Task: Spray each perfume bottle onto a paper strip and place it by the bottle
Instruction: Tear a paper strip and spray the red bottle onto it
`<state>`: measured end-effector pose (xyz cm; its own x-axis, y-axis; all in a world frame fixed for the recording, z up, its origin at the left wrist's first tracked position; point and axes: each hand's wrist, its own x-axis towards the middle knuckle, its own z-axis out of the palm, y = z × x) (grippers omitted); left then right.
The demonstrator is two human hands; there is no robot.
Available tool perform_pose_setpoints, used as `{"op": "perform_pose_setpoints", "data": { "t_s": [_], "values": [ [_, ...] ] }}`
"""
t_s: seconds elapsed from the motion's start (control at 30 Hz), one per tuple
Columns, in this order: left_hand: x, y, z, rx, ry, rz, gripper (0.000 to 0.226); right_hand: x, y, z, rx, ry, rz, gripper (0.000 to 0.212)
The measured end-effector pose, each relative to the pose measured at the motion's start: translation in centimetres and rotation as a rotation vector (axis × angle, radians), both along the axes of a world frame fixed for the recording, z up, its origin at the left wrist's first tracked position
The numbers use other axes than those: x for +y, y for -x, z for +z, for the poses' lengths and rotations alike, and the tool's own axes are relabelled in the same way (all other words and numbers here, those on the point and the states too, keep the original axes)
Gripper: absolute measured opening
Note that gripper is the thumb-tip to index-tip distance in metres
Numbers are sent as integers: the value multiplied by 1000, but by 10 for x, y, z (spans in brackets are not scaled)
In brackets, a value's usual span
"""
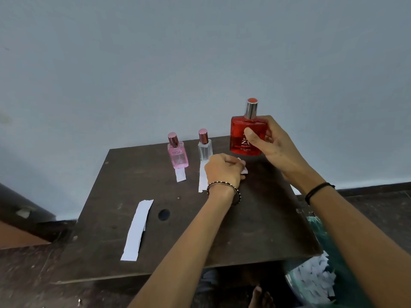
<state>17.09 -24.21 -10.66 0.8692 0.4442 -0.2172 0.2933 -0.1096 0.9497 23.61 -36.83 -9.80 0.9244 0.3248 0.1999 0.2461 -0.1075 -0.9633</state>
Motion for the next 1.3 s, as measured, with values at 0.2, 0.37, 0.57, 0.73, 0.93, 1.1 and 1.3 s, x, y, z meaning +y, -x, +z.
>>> {"op": "perform_pose_setpoints", "data": {
  "t_s": [0.2, 0.37, 0.57, 0.73, 0.93, 1.1, 1.3],
  "values": [
    [-2, -6, 0, 22, 65, 7, 14, -5, -12, -5, -6, 8, 61, 35],
    [2, -13, 4, 97, 117, 27, 30, -3, -16, -11, 12, 55, 146, 36],
    [2, -19, 10, 142, 102, 2, 23, -2, -17, -15, 8, 114, 180, 40],
    [0, -14, 9, 150, 117, 18, 9, -7, -20, -13, 21, 135, 200, 41],
    [-4, -4, 3, 112, 76, 105, 11, -12, -22, -7, -17, 250, 192, 49],
    [-4, 3, 2, 81, -46, 104, 9, -13, -25, -1, -47, 274, 184, 51],
    [-9, 7, -1, 32, -249, 57, 14, -11, -20, 2, -32, 301, 156, 53]
  ]
}}
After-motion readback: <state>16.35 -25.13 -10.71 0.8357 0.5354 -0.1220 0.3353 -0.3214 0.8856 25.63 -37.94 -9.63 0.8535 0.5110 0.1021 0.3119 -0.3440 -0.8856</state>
